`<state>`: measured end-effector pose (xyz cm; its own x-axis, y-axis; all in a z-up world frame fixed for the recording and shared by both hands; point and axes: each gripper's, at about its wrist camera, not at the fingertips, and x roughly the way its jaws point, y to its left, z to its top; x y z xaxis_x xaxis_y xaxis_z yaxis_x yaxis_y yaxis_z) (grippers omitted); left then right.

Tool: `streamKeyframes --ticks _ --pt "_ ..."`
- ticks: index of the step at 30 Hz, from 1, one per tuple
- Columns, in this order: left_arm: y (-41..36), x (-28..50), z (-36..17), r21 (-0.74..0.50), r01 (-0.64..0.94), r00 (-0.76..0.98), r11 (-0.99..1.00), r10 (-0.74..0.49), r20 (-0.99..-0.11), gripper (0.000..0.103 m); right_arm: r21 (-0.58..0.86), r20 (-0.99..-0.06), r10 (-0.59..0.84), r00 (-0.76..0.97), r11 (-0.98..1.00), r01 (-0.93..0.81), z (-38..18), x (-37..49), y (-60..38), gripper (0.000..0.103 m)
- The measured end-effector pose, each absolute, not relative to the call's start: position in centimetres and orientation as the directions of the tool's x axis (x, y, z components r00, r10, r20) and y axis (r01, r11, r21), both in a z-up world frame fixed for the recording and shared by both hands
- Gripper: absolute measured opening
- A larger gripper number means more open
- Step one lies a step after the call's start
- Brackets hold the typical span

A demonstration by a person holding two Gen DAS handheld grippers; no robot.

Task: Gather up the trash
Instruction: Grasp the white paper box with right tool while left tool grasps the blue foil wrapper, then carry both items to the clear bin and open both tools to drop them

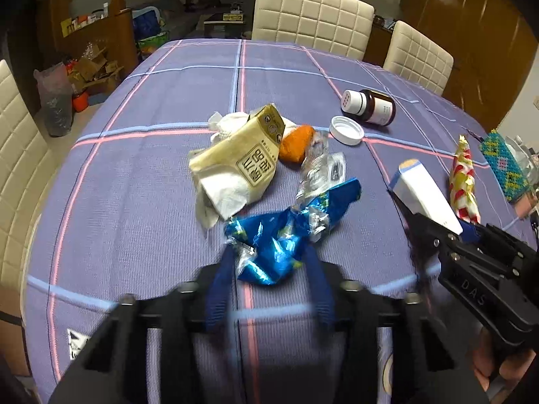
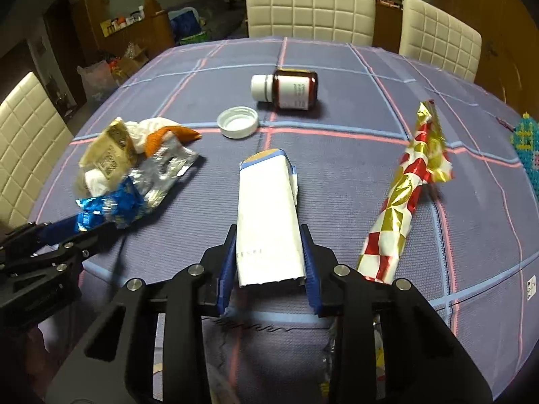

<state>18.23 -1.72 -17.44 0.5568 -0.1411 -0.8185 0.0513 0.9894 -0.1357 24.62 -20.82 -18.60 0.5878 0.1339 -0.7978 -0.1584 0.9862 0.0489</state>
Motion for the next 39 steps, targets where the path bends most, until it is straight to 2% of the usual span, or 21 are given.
streamKeyframes --ticks 6,22,39 --pt "-0.9 16.2 -16.2 -0.129 0.047 0.600 0.991 -0.131 -0.789 0.023 0.030 -0.778 0.147 0.611 0.980 -0.198 -17.3 23.0 -19.0 0.036" --pt "6.3 11.2 -12.6 -0.131 -0.103 0.694 0.986 -0.023 -0.720 0.022 -0.006 -0.736 0.250 0.629 0.927 -0.376 -13.7 19.0 -11.1 0.036" --pt "15.5 8.5 -13.1 -0.112 -0.307 0.676 0.945 0.134 -0.725 0.022 -0.042 -0.752 0.346 0.561 0.824 -0.565 -13.2 18.1 -0.3 0.036"
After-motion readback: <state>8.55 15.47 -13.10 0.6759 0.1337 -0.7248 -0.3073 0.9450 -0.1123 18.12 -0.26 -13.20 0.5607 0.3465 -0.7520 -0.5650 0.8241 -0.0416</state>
